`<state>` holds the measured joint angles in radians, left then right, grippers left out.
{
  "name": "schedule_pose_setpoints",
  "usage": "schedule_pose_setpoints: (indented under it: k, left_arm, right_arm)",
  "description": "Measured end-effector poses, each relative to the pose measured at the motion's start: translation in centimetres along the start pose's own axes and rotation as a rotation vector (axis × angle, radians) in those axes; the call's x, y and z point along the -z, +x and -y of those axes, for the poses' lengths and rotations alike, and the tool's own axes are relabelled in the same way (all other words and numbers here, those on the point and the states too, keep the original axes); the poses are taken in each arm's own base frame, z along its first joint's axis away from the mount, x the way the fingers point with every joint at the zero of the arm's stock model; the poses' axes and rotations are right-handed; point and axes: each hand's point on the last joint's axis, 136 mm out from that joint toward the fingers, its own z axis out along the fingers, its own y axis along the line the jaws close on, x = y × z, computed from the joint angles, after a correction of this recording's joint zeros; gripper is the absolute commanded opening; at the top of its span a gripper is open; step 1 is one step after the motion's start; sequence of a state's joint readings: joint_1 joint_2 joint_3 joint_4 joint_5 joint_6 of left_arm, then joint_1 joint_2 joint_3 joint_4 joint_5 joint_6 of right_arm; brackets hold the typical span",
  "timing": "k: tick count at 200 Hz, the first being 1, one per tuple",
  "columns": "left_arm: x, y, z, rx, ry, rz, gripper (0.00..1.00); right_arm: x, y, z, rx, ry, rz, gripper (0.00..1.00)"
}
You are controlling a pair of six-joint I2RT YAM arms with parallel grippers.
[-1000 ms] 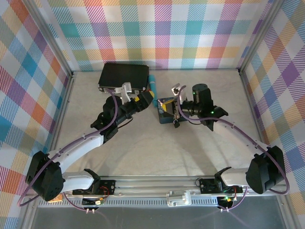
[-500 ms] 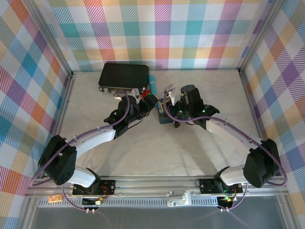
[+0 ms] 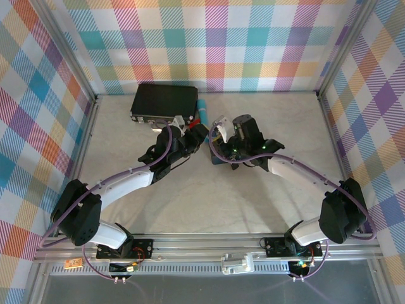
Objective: Unlock the padlock with the key
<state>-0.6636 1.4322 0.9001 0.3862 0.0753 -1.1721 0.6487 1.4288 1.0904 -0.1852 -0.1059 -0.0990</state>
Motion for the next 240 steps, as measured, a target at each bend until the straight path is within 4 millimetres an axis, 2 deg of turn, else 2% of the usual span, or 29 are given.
schedule_pose_setpoints:
  k: [55,97,142,175,223,240]
  left_arm:
    - [0.0,-0.1,-0.3,0.008,-0.018,0.006,0.4]
    - [-0.1,-0.2,0.3,0.011,-0.007,0.011,0.42]
    - [-0.8,0.5,-0.6,0.019,-0.03,-0.007,0.42]
    - [-0.8,0.6,-0.5,0.029,-0.03,-0.008,0.34]
    - [-0.8,0.4,-1.3,0.027,-0.061,0.006,0.28]
    - [-0.8,0.3,-1.5,0.025,-0.071,0.011,0.22]
  right_arm:
    - [-0.1,0.0,-0.1,0.053,0.041,-0.006,0.0]
    - [0.2,-0.5,0.0,0.063,0.059,0.016,0.0]
    - [0.2,-0.9,-0.1,0.067,0.058,0.037,0.0]
    - [0.3,-1.2,-0.1,0.068,0.056,0.048,0.0]
    - [0.2,-1.2,-0.1,0.069,0.056,0.047,0.0]
    - [0.2,-1.2,-0.1,0.069,0.056,0.047,0.0]
